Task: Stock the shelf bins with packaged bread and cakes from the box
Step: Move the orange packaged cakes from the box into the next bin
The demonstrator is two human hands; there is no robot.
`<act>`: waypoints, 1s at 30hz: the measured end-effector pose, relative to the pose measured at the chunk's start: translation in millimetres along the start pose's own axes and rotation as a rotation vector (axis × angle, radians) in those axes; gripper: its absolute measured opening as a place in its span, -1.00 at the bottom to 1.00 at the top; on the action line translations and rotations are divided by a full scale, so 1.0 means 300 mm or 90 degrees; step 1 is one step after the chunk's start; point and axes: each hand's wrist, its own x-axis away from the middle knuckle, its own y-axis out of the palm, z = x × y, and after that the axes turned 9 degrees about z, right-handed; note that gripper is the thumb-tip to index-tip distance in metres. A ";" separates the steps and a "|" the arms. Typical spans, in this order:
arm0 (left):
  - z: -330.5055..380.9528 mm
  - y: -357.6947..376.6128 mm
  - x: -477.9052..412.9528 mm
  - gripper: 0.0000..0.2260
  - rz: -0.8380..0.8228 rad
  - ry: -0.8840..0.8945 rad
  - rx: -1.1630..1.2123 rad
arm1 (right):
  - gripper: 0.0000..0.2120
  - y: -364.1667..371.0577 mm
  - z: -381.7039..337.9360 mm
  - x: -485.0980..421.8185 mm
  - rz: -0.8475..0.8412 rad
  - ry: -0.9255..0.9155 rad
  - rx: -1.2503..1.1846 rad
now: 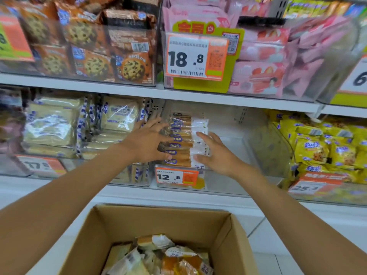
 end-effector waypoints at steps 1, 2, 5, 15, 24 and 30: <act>0.002 0.001 0.002 -0.53 -0.003 -0.003 0.008 | -0.46 0.002 0.002 0.007 0.005 -0.030 0.053; 0.007 -0.002 0.003 -0.57 -0.005 -0.005 0.013 | -0.52 0.005 0.001 0.014 -0.015 -0.035 0.080; 0.023 -0.015 0.007 -0.58 -0.019 -0.017 0.023 | -0.52 0.008 -0.008 0.033 -0.039 0.002 0.098; 0.205 0.115 0.344 -0.95 0.298 -0.163 0.268 | -0.93 0.168 -0.137 0.320 0.236 -0.142 0.004; 0.110 0.543 0.710 -0.95 -0.092 -0.412 0.434 | -0.83 0.669 0.137 0.587 -0.245 0.169 -0.001; 0.019 0.690 0.851 -0.95 -0.097 -0.603 0.482 | -0.59 1.061 0.071 0.634 -0.288 0.155 -0.043</act>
